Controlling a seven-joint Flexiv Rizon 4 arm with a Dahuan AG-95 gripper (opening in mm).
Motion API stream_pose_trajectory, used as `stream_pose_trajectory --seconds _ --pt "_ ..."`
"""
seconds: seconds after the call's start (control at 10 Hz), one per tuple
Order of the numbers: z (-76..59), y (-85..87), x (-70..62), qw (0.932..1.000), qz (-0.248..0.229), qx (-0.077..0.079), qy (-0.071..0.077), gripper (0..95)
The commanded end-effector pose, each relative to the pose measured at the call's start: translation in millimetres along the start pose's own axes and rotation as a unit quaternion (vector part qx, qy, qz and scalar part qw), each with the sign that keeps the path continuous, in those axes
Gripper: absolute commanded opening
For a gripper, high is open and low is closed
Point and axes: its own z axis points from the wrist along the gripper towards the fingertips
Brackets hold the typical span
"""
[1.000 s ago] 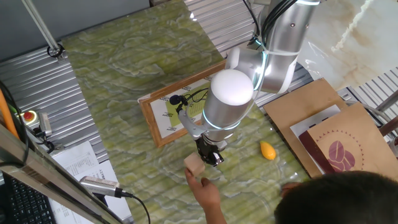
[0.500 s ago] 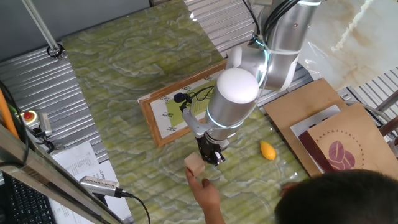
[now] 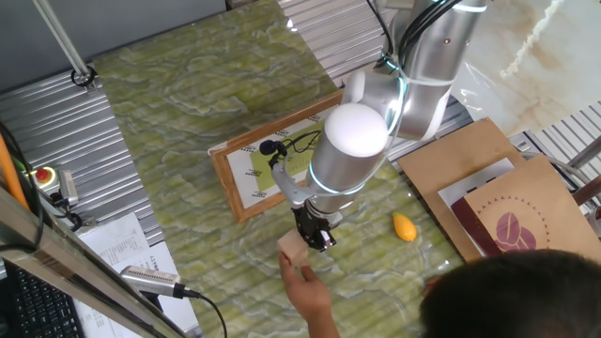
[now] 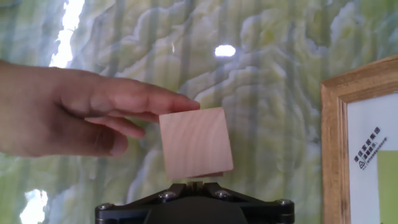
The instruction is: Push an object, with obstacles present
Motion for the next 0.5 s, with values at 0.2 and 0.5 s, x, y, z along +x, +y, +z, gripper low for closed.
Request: stream_pose_trajectory --seconds 0.2,0.5 --pt "-0.3 -2.5 -5.4 1.0000 0.000 -0.001 0.000 0.0" --pt "-1.2 -3.4 -13.5 1.0000 0.003 -0.001 -0.001 0.0"
